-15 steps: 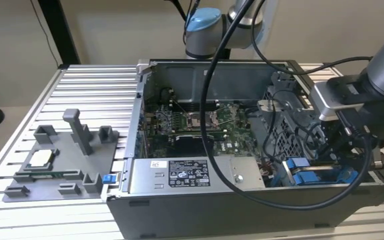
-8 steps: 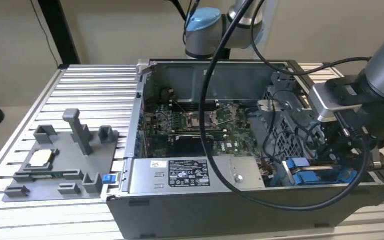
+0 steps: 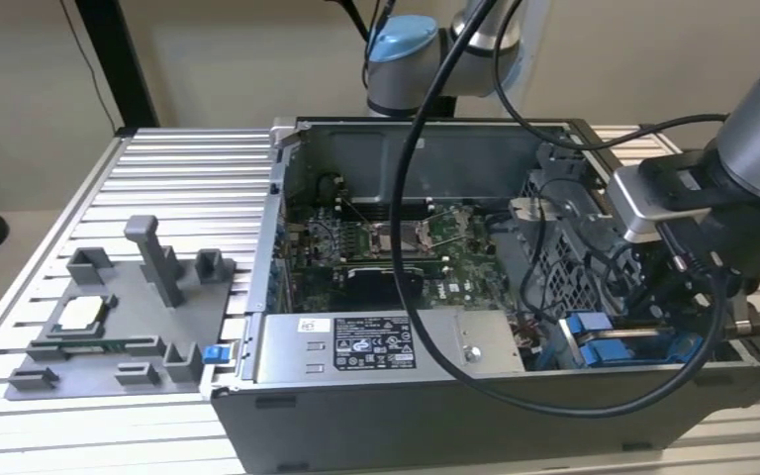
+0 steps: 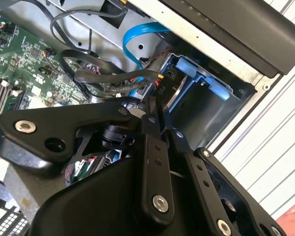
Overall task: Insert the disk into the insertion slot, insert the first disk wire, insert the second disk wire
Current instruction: 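Insert the second disk wire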
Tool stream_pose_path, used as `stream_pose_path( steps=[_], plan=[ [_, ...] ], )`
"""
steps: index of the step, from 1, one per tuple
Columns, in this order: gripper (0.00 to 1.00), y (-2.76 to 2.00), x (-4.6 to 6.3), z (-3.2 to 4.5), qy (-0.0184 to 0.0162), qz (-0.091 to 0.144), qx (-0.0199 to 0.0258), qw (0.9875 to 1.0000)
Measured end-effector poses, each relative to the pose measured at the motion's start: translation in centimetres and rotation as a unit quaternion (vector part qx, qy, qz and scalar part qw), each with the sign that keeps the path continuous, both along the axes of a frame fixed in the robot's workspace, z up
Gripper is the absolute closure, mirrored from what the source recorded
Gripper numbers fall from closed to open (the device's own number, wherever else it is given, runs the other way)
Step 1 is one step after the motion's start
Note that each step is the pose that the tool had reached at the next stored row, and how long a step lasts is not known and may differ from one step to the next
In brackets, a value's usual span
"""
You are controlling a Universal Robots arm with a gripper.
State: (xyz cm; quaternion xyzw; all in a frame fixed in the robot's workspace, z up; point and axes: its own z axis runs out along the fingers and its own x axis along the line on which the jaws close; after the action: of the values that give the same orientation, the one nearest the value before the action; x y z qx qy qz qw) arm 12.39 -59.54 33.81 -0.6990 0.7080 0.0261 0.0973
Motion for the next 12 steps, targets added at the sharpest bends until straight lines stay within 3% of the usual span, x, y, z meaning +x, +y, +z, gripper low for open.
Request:
stream_pose_path(
  steps=[12],
  plan=[
    [1.00,0.03,0.00,0.19,-0.0015,0.000,0.0014,1.0000]
  ],
)
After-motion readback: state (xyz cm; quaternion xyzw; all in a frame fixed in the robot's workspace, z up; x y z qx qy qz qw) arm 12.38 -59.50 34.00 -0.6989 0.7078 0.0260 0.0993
